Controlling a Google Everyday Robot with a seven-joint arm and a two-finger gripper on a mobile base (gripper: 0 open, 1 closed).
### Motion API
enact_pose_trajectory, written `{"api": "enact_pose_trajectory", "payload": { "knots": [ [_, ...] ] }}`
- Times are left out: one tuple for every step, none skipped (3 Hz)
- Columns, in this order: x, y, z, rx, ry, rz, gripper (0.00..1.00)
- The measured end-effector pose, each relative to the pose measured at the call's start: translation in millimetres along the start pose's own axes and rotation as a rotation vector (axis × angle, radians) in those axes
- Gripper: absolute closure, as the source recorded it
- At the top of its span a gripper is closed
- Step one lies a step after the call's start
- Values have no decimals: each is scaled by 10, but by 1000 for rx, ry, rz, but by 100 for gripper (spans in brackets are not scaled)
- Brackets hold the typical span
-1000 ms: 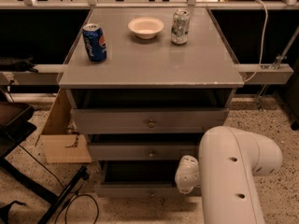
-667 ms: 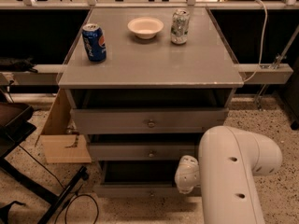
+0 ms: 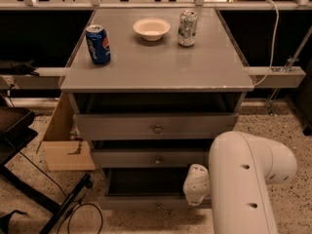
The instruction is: Open bottom drawer
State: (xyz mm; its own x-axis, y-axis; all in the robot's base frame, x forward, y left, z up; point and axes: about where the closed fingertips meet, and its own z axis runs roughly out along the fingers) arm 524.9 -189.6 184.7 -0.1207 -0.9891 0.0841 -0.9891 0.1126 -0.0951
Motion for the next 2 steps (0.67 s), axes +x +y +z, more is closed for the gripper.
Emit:
{"api": "enact_pose_trajectory", "payload": {
  "knots": [
    [72,164,2,-34,6,-2,81],
    [71,165,2,-34,6,-2,58]
  ]
}}
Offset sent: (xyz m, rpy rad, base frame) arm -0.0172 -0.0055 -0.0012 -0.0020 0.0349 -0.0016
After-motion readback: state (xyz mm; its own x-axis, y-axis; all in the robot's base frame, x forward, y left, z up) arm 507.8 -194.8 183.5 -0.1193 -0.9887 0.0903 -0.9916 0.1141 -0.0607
